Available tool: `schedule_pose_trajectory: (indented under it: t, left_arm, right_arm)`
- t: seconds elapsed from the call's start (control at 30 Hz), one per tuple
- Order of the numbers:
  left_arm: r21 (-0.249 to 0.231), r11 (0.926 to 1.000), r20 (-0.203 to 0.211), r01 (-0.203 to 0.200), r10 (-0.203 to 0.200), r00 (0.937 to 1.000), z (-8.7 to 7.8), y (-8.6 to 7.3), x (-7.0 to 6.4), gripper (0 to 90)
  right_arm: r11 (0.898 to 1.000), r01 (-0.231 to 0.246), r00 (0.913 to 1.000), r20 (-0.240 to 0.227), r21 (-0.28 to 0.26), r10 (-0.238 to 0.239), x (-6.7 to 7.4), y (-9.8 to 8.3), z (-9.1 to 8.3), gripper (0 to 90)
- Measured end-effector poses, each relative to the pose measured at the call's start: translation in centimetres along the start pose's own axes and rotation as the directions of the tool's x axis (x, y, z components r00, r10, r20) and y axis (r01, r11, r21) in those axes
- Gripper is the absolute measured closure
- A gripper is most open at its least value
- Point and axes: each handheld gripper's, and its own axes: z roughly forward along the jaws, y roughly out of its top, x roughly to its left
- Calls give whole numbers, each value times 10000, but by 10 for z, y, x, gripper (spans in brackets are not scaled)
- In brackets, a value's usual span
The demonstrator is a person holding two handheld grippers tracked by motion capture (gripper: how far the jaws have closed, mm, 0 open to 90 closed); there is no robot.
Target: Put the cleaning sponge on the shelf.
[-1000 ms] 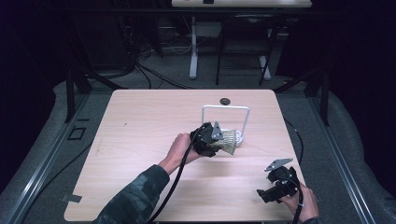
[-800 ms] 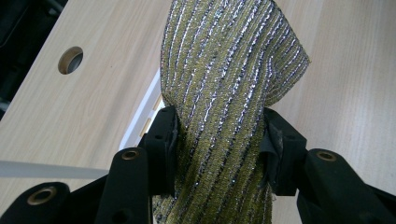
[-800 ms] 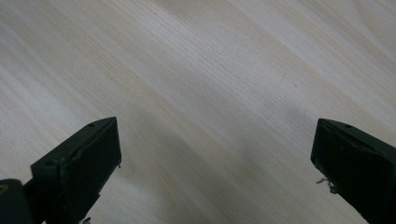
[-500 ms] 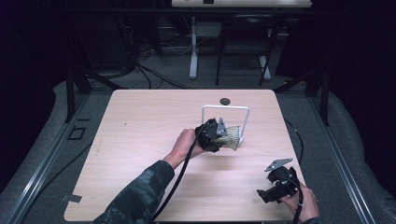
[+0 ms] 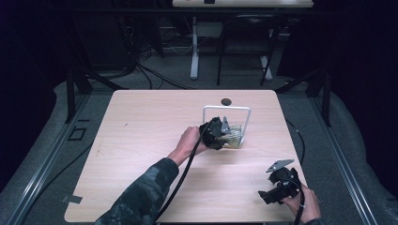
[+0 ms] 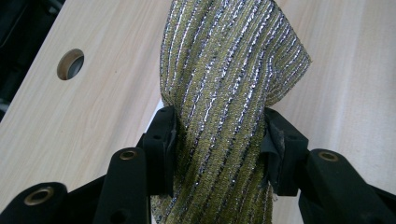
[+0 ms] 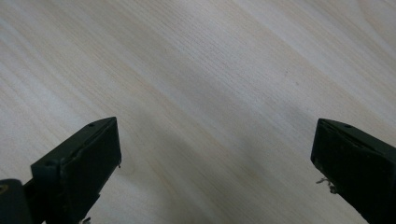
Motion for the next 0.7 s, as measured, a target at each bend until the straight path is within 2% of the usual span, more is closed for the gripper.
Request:
schedule_pose_trajectory:
  t: [0.07,0.1,0.27,0.3,0.4,0.43,0.7]
  left_arm:
    - [64,10000,155,26,-27,9999,1,0,1,522]
    - [43,10000,-44,27,-27,10000,2,0,1,521]
    - [241,9997,122,-7,4,9999,12,2,5,517]
    - [242,9997,-19,-18,19,10000,13,2,4,516]
    - [260,9997,64,-4,2,10000,15,3,6,513]
    - [229,9997,-43,-11,12,10000,17,3,6,513]
    - [354,9993,-116,76,-72,9999,27,1,7,506]
  right_arm:
    - [10000,4,10000,2,11,-4,0,0,0,9]
    - [10000,2,10000,-2,12,-2,0,0,0,10]
    - [10000,-15,10000,-62,28,16,0,0,0,9]
    - [10000,-22,10000,-67,27,22,0,0,0,9]
    - [10000,26,10000,-43,31,-26,0,0,0,9]
    - [10000,44,10000,-45,33,-44,0,-1,0,9]
    - [10000,41,10000,-81,43,-41,0,-1,0,9]
